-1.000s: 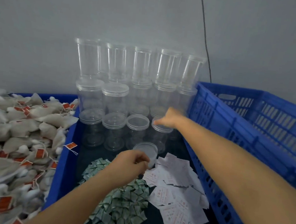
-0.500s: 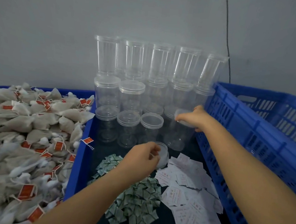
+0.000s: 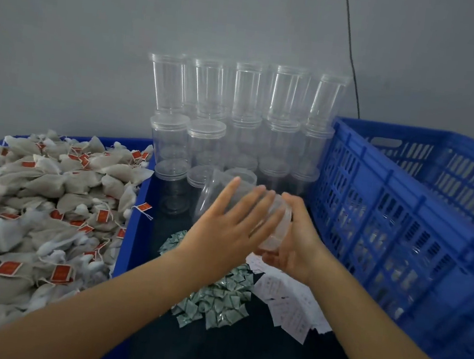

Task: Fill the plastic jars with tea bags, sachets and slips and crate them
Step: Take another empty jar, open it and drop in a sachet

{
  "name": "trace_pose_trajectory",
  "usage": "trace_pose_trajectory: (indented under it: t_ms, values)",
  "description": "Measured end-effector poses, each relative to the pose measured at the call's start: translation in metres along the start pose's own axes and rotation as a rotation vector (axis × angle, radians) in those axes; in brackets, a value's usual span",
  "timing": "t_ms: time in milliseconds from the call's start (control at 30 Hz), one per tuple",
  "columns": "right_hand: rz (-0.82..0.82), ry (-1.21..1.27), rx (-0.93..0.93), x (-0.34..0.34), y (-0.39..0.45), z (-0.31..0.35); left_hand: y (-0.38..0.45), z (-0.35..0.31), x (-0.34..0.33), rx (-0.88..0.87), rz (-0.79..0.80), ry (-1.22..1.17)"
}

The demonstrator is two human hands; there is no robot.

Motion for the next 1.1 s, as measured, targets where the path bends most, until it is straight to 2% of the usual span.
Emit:
trace_pose_trajectory:
  t_ms: [167,233,267,333,433,533,633,700,867,933,967,1033,1067,1100]
  values:
    - [0.032,-0.088,-0.248,-0.003,-0.008,-0.037,-0.021,-0.017,-0.001,-0.100,0.066,0.074]
    - [0.007,-0.141,-0.242,-0.002,-0.007,-0.042,-0.021,-0.017,-0.003,-0.092,0.148,0.036]
    - [0.003,-0.201,-0.201,-0.001,-0.006,-0.042,-0.022,-0.016,-0.008,-0.064,0.249,-0.030]
    - [0.031,-0.388,-0.061,-0.001,-0.002,-0.038,-0.028,-0.018,-0.027,0.023,0.462,-0.251]
    - [0.119,-0.594,0.191,-0.005,-0.004,-0.023,-0.033,-0.011,-0.041,0.162,0.536,-0.648]
    - [0.342,-0.712,0.359,-0.013,-0.016,-0.010,-0.044,-0.005,-0.054,0.255,0.777,-1.235]
    - [0.522,-0.797,0.409,-0.017,-0.030,-0.003,-0.052,-0.009,-0.057,0.253,0.962,-1.735]
    - [0.623,-0.804,0.401,-0.020,-0.037,0.000,-0.055,-0.014,-0.055,0.194,1.031,-1.955]
    - [0.796,-0.725,0.268,-0.021,-0.048,-0.001,-0.064,-0.022,-0.047,0.073,1.169,-2.214]
    - [0.800,-0.699,0.215,-0.015,-0.045,-0.001,-0.061,-0.020,-0.050,0.151,1.116,-2.056]
    - [0.749,-0.653,0.171,-0.011,-0.041,0.000,-0.058,-0.015,-0.052,0.190,1.037,-1.830]
    - [0.520,-0.516,0.048,0.000,-0.030,0.001,-0.051,0.003,-0.052,0.159,0.803,-1.141]
    - [0.386,-0.466,-0.030,0.009,-0.024,-0.002,-0.045,0.009,-0.044,0.100,0.620,-0.792]
    - [0.280,-0.430,-0.125,0.017,-0.018,-0.009,-0.040,0.010,-0.033,0.039,0.428,-0.540]
Point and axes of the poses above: each hand's wrist, its own y-axis towards the middle knuckle, its own x-axis out of the back of the hand, z = x × y, the point moved 7 cm from there along y, towards the middle knuckle, and after that the axes turned 15 degrees about y, right-handed, at the moved point
